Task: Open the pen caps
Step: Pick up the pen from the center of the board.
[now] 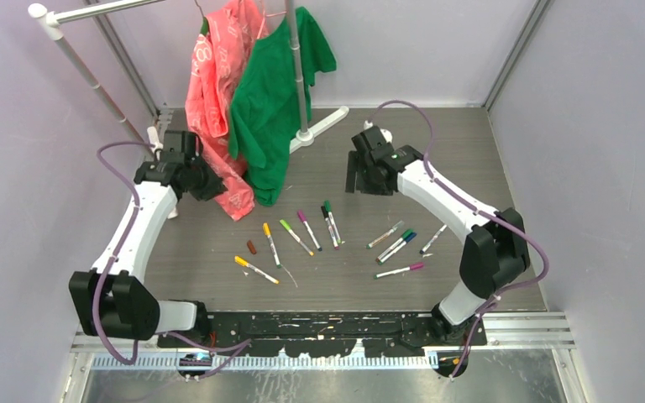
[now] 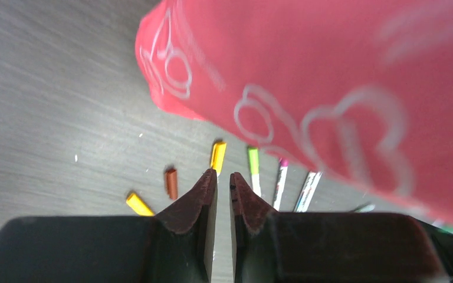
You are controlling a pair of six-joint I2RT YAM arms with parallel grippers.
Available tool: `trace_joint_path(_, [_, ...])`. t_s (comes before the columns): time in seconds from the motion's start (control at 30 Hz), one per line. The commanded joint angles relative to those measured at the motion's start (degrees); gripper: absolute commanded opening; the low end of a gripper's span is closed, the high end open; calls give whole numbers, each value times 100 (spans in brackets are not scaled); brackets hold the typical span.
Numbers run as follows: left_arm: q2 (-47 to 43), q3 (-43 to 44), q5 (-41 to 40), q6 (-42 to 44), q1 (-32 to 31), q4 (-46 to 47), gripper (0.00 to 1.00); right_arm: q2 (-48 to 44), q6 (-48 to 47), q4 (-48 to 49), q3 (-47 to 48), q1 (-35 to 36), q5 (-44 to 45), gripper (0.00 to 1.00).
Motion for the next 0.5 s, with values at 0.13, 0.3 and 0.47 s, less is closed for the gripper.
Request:
trace_joint_path(0.13, [-950, -465, 0, 192, -251, -507, 14, 95, -251, -38, -57, 738, -257, 70])
trace_joint_path(0.3, [-1262, -557, 111, 166, -442, -788, 12, 516, -288, -77, 122, 922, -295, 68])
trace_joint_path(0.47, [-1631, -808, 94, -61, -853, -914, 11, 863, -314, -45, 161, 1022, -314, 65])
